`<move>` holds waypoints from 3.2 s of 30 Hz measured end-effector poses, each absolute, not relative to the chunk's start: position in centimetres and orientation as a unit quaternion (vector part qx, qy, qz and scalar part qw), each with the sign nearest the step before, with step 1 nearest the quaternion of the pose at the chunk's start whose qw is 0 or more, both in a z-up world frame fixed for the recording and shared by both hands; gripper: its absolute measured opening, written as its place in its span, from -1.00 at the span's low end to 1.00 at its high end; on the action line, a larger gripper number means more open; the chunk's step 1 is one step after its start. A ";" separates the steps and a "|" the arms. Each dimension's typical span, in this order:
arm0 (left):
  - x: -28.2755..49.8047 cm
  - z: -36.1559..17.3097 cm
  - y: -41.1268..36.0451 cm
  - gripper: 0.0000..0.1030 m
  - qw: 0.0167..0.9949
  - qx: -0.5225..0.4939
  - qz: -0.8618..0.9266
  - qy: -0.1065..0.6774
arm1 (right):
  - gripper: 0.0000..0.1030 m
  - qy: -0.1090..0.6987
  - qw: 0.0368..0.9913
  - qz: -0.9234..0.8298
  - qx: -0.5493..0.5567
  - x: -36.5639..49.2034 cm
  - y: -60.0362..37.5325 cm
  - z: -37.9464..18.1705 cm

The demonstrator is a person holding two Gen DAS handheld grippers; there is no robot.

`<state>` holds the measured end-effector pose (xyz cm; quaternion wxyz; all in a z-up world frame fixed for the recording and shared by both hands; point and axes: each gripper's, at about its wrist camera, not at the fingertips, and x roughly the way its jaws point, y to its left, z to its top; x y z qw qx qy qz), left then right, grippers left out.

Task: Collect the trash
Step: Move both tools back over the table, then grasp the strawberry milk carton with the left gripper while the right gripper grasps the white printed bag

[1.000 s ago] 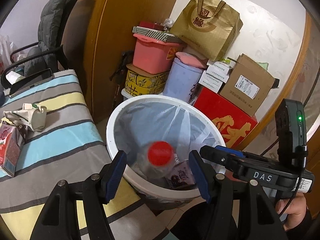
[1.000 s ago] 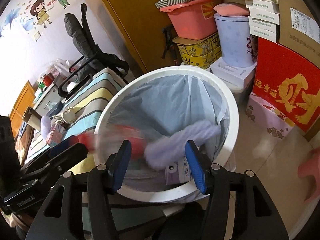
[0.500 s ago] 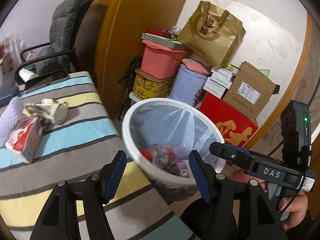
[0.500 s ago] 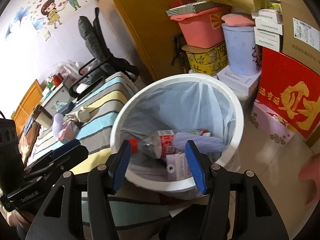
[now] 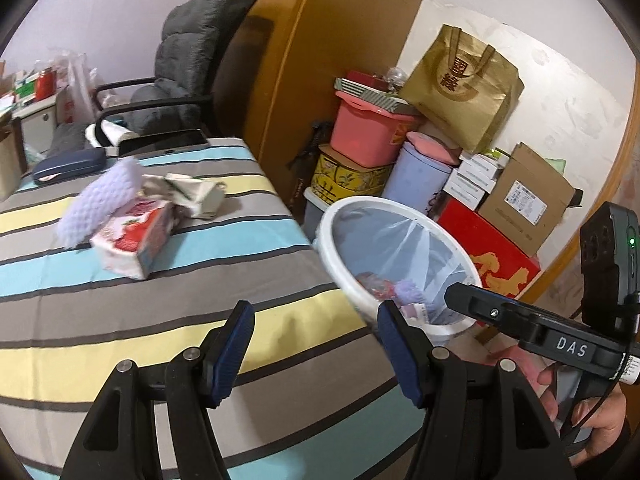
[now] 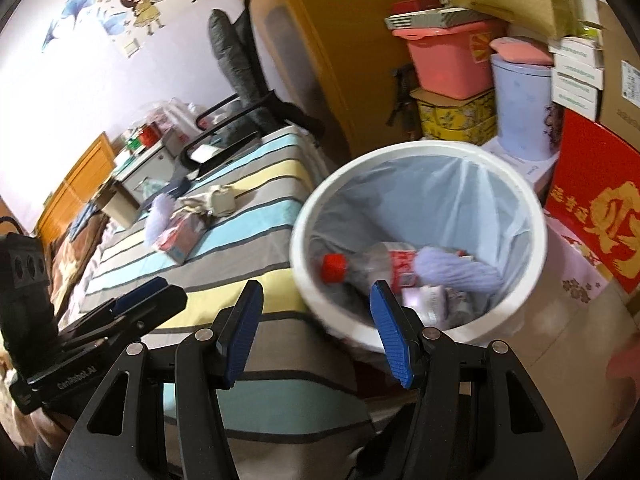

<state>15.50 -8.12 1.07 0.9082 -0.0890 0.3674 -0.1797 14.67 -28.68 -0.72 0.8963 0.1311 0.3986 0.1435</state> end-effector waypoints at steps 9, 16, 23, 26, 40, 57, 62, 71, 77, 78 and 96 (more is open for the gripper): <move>14.4 1.2 -4.8 0.24 0.917 -0.094 -0.141 0.362 | 0.12 0.400 0.889 0.190 0.114 14.6 -25.6 -0.7; 14.5 1.0 -1.8 0.24 0.920 -0.101 -0.108 0.363 | 0.12 0.395 0.885 0.226 0.097 15.1 -23.5 -0.3; 15.6 0.7 0.8 0.24 0.921 -0.111 -0.081 0.365 | 0.12 0.405 0.879 0.240 0.078 15.8 -21.7 -0.1; 16.4 0.6 1.5 0.24 0.921 -0.110 -0.074 0.366 | 0.12 0.397 0.881 0.246 0.069 16.1 -21.3 0.4; 21.8 -1.2 3.0 0.25 0.920 -0.070 -0.063 0.381 | 0.12 0.400 0.877 0.263 0.038 18.9 -19.1 0.3; 25.6 -3.9 3.1 0.05 0.900 -0.072 -0.066 0.426 | 0.12 0.404 0.875 0.266 0.023 22.3 -18.5 0.0; 23.7 -3.7 3.8 0.05 0.900 -0.082 -0.054 0.424 | 0.12 0.398 0.875 0.276 0.007 23.4 -17.8 0.2; 21.6 -3.6 5.1 0.05 0.900 -0.101 -0.037 0.422 | 0.12 0.394 0.871 0.291 -0.032 26.2 -15.4 -0.4; 21.7 -3.9 5.8 0.05 0.899 -0.110 -0.035 0.422 | 0.12 0.393 0.870 0.294 -0.048 27.6 -14.2 -1.0; 21.9 -4.0 5.8 0.05 0.899 -0.112 -0.036 0.422 | 0.12 0.394 0.869 0.295 -0.052 27.8 -14.0 -1.1; 21.9 -4.0 6.1 0.05 0.899 -0.121 -0.035 0.419 | -0.46 0.386 0.866 0.293 -0.123 26.4 -13.0 -1.0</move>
